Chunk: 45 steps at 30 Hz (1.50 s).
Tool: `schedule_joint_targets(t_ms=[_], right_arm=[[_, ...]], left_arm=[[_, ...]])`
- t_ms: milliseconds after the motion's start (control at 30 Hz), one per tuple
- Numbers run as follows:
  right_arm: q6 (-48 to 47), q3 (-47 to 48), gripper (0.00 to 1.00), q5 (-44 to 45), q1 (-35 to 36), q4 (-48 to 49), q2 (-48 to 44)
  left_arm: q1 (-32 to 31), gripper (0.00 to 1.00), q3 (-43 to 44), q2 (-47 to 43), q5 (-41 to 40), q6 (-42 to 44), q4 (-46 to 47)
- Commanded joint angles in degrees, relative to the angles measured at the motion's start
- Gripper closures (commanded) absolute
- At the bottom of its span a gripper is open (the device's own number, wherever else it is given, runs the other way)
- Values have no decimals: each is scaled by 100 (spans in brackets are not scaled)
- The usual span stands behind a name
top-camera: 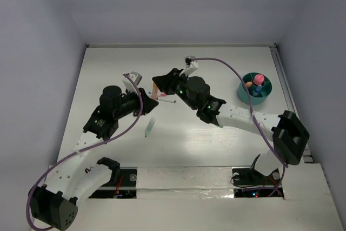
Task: Sort the stationery into containers
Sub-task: Close the pen cap on the pen.
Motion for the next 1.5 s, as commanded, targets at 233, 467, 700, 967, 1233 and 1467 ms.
schedule_joint_targets(t_ms=[233, 467, 700, 967, 1233, 1467], right_arm=[[216, -329, 100, 195, 394, 512, -266], [295, -294, 100, -148, 456, -199, -415], [102, -84, 100, -534, 456, -1453, -635], [-189, 216, 100, -816, 456, -2090, -697], [-127, 67, 100, -1642, 456, -1941, -442], [-136, -566, 100, -1634, 693, -1985, -415]], left_arm=[[42, 100, 154, -180, -418, -63, 504], [42, 100, 172, -233, -646, -19, 399], [42, 100, 225, -101, -883, 25, 232], [42, 100, 225, -145, -892, 34, 258], [42, 100, 207, -259, -892, 43, 285], [95, 100, 251, -321, -910, 87, 293]])
